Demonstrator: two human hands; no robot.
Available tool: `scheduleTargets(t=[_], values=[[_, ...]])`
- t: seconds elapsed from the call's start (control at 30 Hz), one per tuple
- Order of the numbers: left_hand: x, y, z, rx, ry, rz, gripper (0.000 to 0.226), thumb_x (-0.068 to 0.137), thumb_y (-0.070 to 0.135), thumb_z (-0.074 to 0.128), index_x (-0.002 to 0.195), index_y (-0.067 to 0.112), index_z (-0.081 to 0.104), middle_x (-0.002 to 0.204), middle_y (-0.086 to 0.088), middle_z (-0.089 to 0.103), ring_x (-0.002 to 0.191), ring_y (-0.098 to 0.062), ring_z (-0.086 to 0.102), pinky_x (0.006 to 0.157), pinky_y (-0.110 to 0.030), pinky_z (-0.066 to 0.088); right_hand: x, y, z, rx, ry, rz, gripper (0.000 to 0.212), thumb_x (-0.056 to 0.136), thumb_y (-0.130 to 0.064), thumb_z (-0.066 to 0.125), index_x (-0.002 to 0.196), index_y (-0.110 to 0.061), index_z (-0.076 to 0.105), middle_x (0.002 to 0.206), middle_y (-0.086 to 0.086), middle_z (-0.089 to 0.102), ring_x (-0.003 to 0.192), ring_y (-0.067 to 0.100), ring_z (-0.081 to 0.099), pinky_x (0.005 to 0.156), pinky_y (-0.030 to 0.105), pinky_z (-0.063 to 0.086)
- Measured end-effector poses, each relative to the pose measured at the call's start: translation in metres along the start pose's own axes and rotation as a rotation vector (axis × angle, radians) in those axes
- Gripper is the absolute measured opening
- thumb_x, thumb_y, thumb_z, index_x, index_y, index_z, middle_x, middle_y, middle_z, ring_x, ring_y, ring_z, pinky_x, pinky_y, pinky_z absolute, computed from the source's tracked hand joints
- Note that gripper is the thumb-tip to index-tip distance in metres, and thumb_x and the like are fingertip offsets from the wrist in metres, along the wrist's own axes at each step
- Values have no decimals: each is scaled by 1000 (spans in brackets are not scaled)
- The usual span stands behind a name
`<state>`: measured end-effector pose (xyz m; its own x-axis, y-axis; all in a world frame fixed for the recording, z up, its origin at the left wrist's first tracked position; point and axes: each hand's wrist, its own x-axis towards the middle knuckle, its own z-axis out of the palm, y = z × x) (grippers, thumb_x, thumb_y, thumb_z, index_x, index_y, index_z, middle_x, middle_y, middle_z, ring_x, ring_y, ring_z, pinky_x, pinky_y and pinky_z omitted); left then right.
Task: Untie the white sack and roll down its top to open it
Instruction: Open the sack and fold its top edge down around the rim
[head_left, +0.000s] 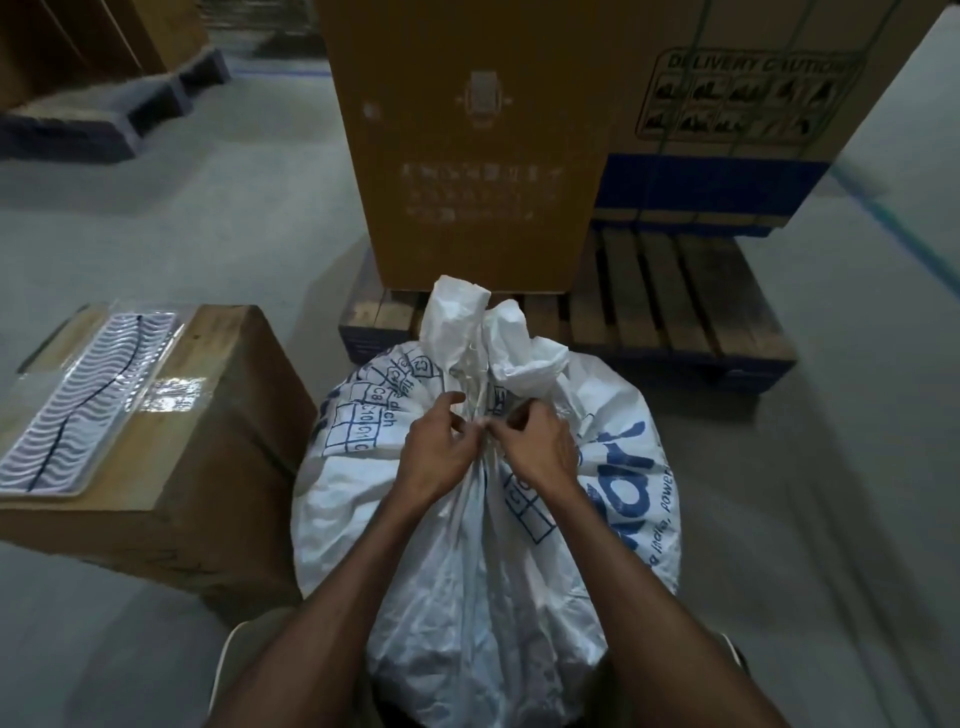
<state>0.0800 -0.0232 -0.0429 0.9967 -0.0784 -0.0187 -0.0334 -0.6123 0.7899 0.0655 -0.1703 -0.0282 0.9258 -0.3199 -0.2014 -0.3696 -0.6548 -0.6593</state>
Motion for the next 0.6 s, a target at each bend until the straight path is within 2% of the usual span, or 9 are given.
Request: scheduleTargets(t=[0.1,0.2,0.27,0.33,0.43,0.53,0.6], values=[[-7,0,6,27,-34,12,30,99,31,59,127,18,60,91,-1,71,84,-21,68,74,-34,54,0,4,2,-21,-31,5,51,87,-46,74,119,-12,54,115,4,62,109,26,57,81,34,42],[-23,3,8,36,-47,-60,19,98,21,55,111,10,64,96,-9,72,88,-28,68,70,-33,48,-15,10,-1,25,-39,-35,36,85,-24,71,116,-8,60,115,10,66,109,30,63,89,38,52],[-41,5,4,3,-26,-107,16,99,23,56,100,8,63,90,-7,70,86,-29,66,65,-29,37,-33,14,-9,88,-65,-87,25,85,-17,71,109,-11,69,103,3,71,98,21,68,81,28,53],[-62,10,-5,-51,0,-153,25,101,29,54,100,7,63,88,-3,67,86,-26,65,65,-28,34,-56,17,-19,116,-100,-129,16,88,-12,68,102,-11,75,95,0,74,88,13,67,70,15,45],[-100,21,-22,-130,21,-201,38,100,41,49,106,8,66,95,-2,65,97,-30,65,73,-30,39,-91,20,-29,219,-42,-157,11,92,-15,66,101,-13,72,97,3,72,87,16,65,77,26,47],[-139,30,-38,-139,57,-225,32,104,31,45,120,13,68,114,-10,69,111,-35,61,80,-31,35,-123,13,-44,408,59,-134,24,90,-25,70,109,-22,55,106,1,63,96,18,63,84,36,54],[-160,29,-50,-168,81,-190,33,106,25,42,125,12,67,128,-14,67,116,-36,59,83,-30,35,-137,5,-53,421,127,-142,32,88,-29,72,110,-25,49,112,3,57,100,21,60,89,43,56]])
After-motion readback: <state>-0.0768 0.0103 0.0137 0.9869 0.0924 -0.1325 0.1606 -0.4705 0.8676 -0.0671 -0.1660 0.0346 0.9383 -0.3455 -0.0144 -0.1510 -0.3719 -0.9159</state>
